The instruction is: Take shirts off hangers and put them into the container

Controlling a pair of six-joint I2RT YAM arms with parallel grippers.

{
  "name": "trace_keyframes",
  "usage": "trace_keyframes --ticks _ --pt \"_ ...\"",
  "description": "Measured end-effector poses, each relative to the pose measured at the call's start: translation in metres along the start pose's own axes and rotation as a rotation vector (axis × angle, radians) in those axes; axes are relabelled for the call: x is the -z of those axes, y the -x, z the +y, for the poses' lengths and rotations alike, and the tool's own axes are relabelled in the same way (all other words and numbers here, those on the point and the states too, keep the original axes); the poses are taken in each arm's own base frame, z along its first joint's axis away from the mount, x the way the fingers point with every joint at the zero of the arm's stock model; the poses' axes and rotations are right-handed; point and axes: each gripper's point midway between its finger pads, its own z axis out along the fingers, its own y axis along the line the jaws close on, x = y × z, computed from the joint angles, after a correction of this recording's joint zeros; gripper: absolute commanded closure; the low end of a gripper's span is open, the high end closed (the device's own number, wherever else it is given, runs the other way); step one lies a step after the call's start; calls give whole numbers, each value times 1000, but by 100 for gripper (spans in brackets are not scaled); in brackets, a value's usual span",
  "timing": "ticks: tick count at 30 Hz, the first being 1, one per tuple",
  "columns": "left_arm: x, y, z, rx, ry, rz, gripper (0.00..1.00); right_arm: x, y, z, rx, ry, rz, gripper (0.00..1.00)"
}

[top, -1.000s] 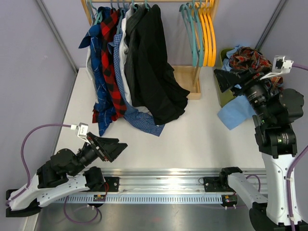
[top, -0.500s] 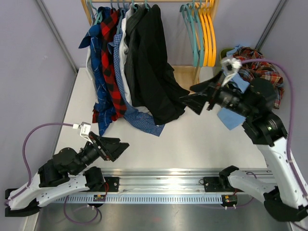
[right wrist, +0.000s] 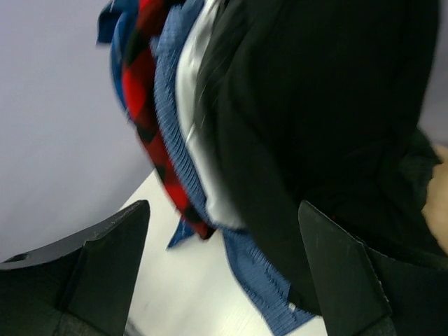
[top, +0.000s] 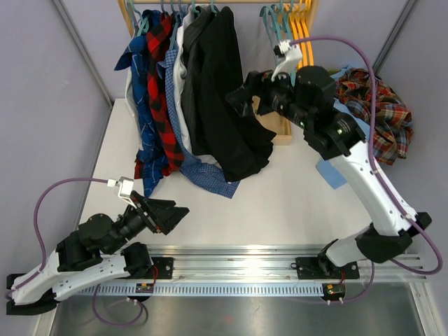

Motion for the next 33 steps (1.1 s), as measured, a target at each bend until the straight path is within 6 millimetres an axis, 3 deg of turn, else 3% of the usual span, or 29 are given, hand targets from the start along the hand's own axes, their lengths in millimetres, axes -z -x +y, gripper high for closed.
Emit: trace_keyframes --ticks 3,5,11,15,25,29,33 --pt "0 0 0 -1 -2 -1 1 -26 32 -8 3 -83 -66 6" --pt "0 1 -1 -3 -5 -4 1 -48 37 -17 3 -136 -77 4" --pt "0 2 -4 -2 -18 -5 1 -99 -8 -48 8 -256 32 4" --pt "-3 -1 -5 2 -30 -3 1 -111 -24 -54 7 -271 71 4" --pt "-9 -16 -1 3 -35 30 1 -112 6 -28 -6 -169 -2 3" --pt "-10 -17 -1 7 -40 31 1 -128 13 -24 -21 -153 -34 3" --pt "-7 -14 -4 18 -55 18 1 -149 9 -38 -47 -216 -63 5"
